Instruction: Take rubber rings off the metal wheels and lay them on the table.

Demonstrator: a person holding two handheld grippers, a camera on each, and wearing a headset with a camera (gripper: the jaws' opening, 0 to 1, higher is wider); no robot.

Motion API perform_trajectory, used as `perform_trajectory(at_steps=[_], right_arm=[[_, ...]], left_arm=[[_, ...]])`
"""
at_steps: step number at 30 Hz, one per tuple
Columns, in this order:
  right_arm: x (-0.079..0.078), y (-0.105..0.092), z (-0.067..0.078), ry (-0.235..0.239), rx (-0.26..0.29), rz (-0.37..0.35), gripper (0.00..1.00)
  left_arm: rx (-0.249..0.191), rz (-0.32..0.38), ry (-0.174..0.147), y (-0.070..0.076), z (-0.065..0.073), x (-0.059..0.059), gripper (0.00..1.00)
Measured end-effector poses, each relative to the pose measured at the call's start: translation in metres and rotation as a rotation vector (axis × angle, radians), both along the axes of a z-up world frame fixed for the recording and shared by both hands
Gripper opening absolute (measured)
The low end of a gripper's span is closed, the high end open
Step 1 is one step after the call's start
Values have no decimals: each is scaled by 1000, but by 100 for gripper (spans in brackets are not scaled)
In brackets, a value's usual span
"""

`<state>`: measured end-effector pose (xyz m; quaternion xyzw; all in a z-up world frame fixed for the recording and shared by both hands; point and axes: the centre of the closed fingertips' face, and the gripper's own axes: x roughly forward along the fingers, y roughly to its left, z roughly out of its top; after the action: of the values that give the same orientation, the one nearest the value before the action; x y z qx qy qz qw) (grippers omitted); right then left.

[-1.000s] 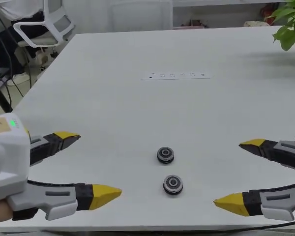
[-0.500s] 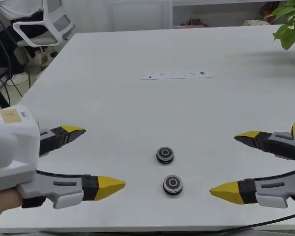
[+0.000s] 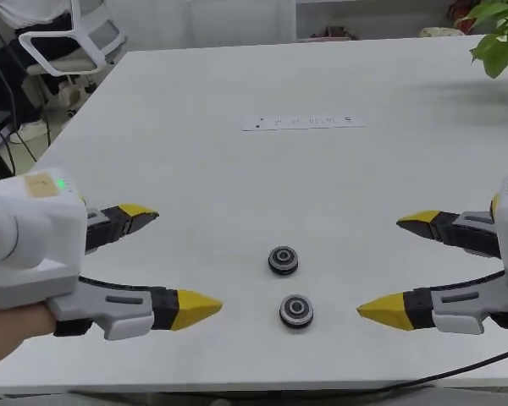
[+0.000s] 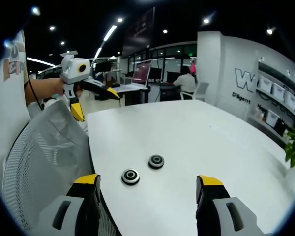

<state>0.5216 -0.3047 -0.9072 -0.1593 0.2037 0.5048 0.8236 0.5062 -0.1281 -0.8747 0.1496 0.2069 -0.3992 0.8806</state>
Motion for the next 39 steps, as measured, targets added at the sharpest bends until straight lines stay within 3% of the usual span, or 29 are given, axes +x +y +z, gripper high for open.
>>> perform_trajectory(at_steps=[9, 26, 39], right_arm=[[7, 3, -9, 3, -8, 9, 77], [22, 6, -25, 13, -17, 29, 73], [23, 11, -39, 25, -27, 64, 69]], left_arm=[[6, -33, -4, -8, -4, 9, 80], [37, -85, 21, -20, -20, 23, 77], [43, -124, 50, -29, -35, 29, 73]])
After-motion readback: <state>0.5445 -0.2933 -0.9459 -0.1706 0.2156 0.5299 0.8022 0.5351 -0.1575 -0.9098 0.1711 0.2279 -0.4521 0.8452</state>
